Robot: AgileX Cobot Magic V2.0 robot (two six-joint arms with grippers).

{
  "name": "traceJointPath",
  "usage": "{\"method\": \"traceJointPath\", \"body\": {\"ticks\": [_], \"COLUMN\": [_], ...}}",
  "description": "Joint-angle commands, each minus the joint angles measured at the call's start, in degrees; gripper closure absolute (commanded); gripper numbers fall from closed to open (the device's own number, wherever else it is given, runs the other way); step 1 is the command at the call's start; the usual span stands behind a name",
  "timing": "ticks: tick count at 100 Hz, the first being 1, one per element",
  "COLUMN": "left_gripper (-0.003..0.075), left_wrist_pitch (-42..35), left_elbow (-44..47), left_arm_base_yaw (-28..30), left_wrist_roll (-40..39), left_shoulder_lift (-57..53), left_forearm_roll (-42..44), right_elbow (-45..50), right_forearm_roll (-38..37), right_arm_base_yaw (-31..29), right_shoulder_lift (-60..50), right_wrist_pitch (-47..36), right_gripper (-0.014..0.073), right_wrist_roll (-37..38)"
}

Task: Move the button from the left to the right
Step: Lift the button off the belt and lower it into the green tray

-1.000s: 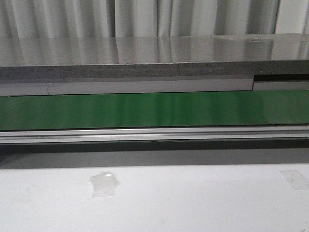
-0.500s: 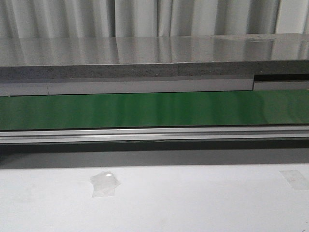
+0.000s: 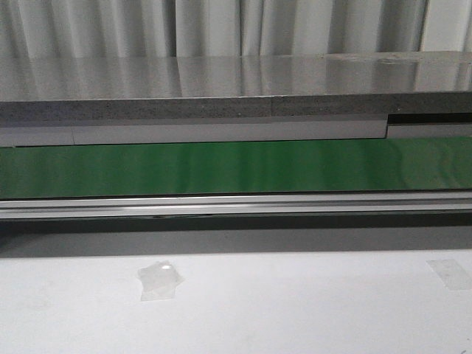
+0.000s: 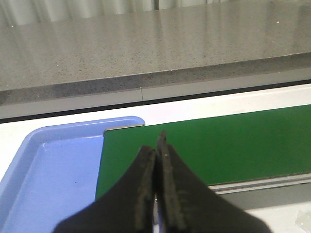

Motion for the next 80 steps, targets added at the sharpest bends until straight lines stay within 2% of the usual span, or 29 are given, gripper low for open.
{"method": "traceJointPath", "body": {"ticks": [1,18,33,62,80], "left_gripper": [0.0740,0.0740,0.0740,0.0740,0.0740], "left_wrist_pitch": [-4.02,-4.02,-4.02,-4.02,-4.02], "left_elbow": [-1.51,-1.51,-1.51,-1.51,-1.51], "left_arm_base_yaw": [-0.29,-0.29,-0.29,-0.29,-0.29], "left_wrist_roll": [-0.28,-0.28,-0.28,-0.28,-0.28], "left_shoulder_lift": [0.31,0.31,0.31,0.31,0.31], "left_forearm_roll": [-1.51,-1.51,-1.51,-1.51,-1.51], "right_elbow": [-1.86,-1.98,-1.98,-1.72,2.36], "right_forearm_roll": [-0.37,1.09,4.09,5.24,5.36], "right_arm_base_yaw": [-0.37,-0.08,2.55,14.64,21.01], "right_shoulder_lift": [-4.38,-8.52,-13.20,-23.07,-30.58], "right_wrist_pitch": [-1.22,-2.43,-4.04,-7.37,-12.79], "right_gripper": [0.0130,0.0131,0.0148,0.0149,0.0149], "right_wrist_roll": [-0.51,0.37,0.37,0.37,0.37]}}
